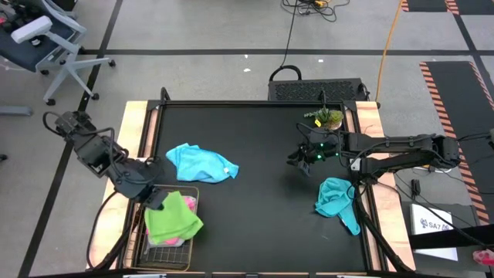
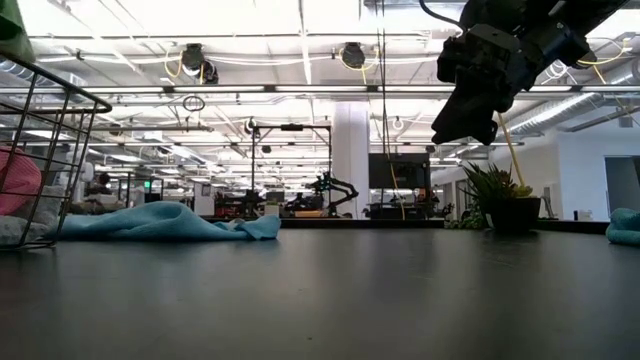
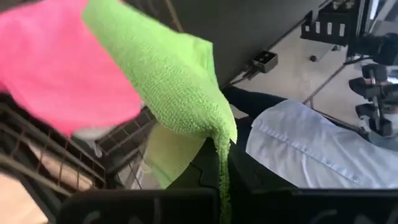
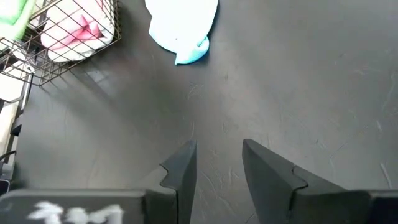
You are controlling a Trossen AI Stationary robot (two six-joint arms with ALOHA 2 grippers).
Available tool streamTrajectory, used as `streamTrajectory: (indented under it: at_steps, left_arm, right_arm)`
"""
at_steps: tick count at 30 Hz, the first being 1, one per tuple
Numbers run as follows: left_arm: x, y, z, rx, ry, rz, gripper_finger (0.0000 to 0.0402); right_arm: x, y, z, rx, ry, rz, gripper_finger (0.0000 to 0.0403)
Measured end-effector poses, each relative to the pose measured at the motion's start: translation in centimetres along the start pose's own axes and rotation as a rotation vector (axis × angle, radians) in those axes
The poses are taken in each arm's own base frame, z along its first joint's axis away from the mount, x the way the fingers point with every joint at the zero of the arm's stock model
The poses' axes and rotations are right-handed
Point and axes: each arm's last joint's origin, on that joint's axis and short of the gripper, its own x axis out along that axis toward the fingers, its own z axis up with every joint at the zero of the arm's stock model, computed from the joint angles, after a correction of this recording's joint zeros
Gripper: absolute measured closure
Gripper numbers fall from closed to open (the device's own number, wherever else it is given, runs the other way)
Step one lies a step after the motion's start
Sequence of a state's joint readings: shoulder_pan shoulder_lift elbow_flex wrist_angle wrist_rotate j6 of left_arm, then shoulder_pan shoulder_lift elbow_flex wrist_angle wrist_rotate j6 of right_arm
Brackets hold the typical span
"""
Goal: Fold microfiber towels
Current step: Put the folded green microfiber cloth into the wire basket
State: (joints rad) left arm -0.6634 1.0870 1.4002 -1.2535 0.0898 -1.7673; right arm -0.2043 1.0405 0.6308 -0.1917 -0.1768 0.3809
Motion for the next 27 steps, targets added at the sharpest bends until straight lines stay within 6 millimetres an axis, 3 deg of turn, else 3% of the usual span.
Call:
streamTrajectory:
  at_steps: [6, 11, 14, 19, 27]
  left_arm:
    - [0.2, -0.5, -0.1, -0.036, -0.003, -0.041, 0.0401]
    - [1.0, 0.5, 0.1, -0.027, -0.041, 0.141, 0.0401]
    - [0.9, 1.0, 0.6, 0.004, -0.152, 0.186, 0.04]
    - [0.6, 1.9, 1.2, -0.101, -0.27, 0.262, 0.04]
    - [1.3, -0.4, 0.3, -0.168, -0.091, 0.06, 0.0392]
  right_arm:
    - [0.0, 0.0, 0.0, 0.0, 0.0, 0.001, 0.0281]
    - [0.0, 0.0, 0.0, -0.002, 0.001, 0.002, 0.0281]
    - [0.0, 0.0, 0.0, -0.003, 0.001, 0.002, 0.0281]
    - [0.0, 0.0, 0.0, -0.001, 0.001, 0.003, 0.0281]
    - [0.0, 0.0, 0.0, -0.001, 0.002, 0.003, 0.0281]
